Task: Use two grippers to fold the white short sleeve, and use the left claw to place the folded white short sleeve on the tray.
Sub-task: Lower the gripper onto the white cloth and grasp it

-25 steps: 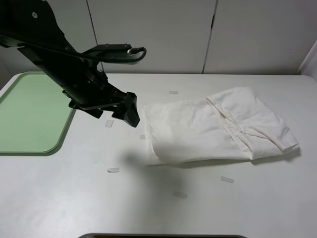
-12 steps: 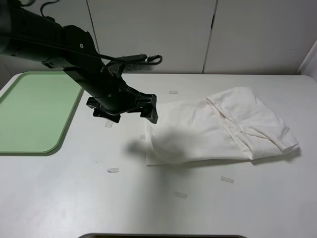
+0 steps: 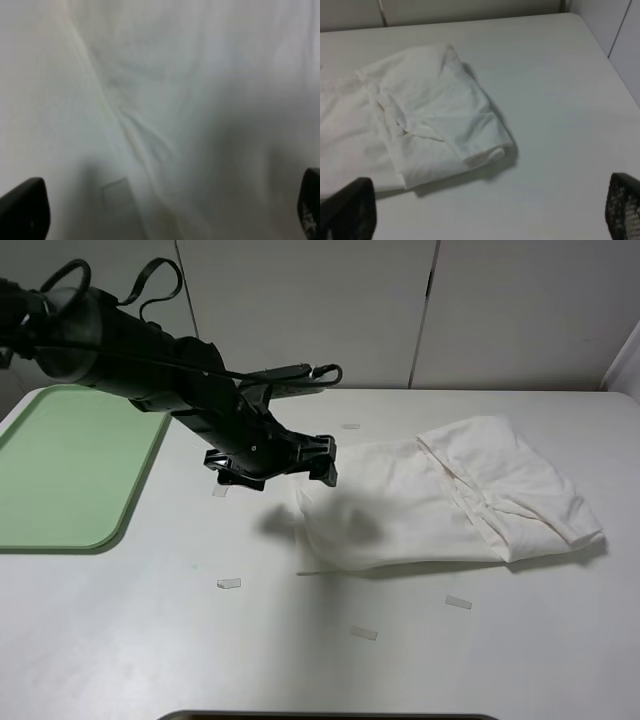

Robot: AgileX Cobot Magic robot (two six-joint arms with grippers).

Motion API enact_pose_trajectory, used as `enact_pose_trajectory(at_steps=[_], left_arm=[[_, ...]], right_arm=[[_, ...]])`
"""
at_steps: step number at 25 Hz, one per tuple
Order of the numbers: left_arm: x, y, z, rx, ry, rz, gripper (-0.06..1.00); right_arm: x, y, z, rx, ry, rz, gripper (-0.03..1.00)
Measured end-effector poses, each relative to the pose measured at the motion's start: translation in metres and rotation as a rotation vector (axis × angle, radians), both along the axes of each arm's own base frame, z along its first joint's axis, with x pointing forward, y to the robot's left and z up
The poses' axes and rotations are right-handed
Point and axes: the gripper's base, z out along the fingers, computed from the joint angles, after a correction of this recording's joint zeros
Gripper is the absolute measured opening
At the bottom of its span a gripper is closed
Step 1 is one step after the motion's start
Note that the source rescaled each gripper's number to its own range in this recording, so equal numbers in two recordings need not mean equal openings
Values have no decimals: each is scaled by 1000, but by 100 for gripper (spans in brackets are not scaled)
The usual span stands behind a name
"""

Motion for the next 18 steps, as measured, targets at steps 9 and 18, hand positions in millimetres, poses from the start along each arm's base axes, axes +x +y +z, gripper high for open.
enact_pose_trajectory(at_steps=[9,18], left_arm=[[7,-20,-32,4,-9,9,99],[9,-29,-45,9,-18,3,99]], right_arm=[[0,0,0,0,0,0,100],[0,0,0,0,0,0,100]])
